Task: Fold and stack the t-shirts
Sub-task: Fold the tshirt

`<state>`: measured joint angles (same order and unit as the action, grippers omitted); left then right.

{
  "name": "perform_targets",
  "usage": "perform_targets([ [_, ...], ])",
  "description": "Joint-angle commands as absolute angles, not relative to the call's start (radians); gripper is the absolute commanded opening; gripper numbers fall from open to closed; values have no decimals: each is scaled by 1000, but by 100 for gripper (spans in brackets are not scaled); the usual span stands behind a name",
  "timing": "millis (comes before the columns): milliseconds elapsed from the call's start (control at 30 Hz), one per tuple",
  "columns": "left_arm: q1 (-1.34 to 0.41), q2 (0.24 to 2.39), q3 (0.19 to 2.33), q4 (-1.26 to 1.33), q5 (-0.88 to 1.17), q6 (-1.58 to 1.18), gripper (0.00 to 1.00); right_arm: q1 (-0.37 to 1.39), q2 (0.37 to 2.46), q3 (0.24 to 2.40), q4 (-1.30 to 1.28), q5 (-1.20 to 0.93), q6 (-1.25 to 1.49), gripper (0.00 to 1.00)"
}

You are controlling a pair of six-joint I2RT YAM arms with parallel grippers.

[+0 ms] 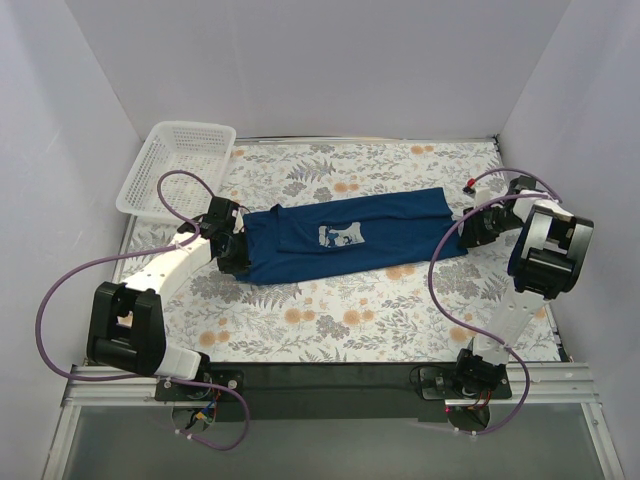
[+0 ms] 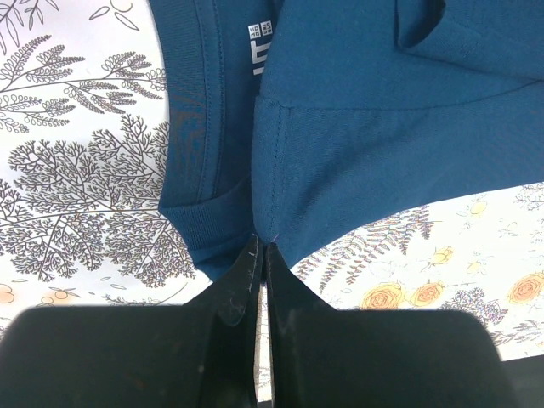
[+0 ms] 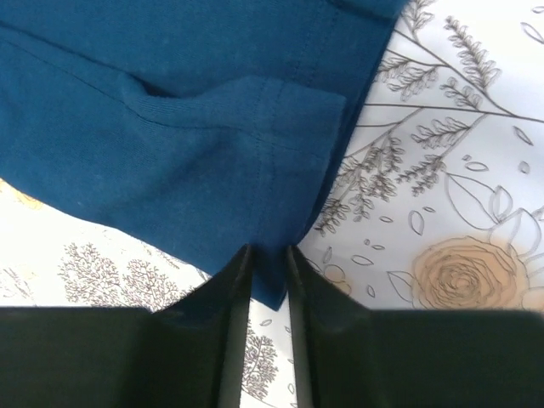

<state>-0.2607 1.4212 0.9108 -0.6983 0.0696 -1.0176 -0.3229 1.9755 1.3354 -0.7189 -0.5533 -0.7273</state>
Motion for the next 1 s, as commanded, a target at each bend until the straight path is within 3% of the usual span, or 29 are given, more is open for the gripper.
perform_targets([
  [0,-256,1382,907,-683,78,-1012,0,-314,1939,1293,-715,-537,-726,20],
  [33,-256,1379,905,-680,75,-1012,0,-316,1928,1289,-709,-532,-727,9],
  [100,-256,1374,905,-680,68,-1012,0,-319,1890,1279,-700,-525,-721,2],
  [367,-256,1344,907,-687,-15,-1023,0,-373,1760,1203,-689,-476,-752,1],
  [967,-256,1416,925,-738,-63,-1012,0,-531,1718,1042,-729,-428,-1024,1],
])
